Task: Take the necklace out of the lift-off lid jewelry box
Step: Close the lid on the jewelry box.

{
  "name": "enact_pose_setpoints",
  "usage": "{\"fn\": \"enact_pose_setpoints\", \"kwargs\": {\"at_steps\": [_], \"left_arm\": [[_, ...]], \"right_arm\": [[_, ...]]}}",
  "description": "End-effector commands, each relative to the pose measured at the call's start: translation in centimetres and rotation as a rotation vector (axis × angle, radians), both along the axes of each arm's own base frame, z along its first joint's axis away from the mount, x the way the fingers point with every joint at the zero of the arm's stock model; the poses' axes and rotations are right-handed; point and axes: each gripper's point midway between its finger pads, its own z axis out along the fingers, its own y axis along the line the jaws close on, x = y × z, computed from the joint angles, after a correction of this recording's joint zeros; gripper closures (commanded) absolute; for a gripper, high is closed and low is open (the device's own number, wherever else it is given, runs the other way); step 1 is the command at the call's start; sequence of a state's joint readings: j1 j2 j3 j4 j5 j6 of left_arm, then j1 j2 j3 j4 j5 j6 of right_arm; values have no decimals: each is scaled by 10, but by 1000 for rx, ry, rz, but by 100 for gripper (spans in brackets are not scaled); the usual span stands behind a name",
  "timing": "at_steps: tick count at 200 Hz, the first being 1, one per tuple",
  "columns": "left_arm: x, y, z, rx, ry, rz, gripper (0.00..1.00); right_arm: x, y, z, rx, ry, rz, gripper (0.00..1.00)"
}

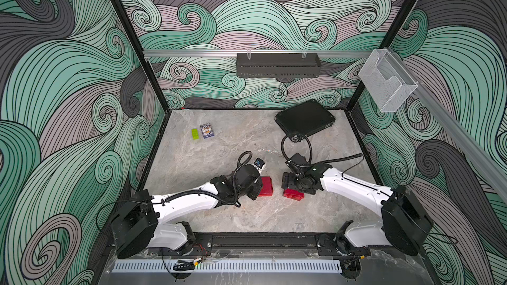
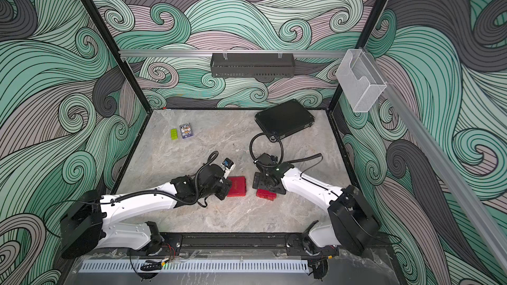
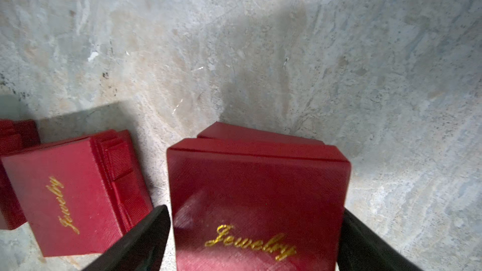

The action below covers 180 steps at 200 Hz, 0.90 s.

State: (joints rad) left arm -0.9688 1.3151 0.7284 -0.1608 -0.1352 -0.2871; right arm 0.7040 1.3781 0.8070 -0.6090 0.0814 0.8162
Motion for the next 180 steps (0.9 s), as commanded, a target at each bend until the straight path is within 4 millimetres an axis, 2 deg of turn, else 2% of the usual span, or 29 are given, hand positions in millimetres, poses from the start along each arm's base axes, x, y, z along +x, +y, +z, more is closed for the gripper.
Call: {"fn": "enact_pose_setpoints", "kwargs": {"at_steps": [1,34,98,141,180], "left_arm": [[3,-7,3,-20,12,-14,100],[3,-8,4,-16,15,-18,100],[3,-11,3,-6,25,-28,100],[7,-19,5,0,30,-39,100],[8,-21,8,-4,32,-37,100]], "right_arm": [[-5,0,7,14,-3,12,1],[-10,-3,8,30,1,18,1],[-19,-26,5,67,5,-31,1],[-14,-12,4,266,0,-29,4],[-7,-12,1,314,3,-24,7]]}}
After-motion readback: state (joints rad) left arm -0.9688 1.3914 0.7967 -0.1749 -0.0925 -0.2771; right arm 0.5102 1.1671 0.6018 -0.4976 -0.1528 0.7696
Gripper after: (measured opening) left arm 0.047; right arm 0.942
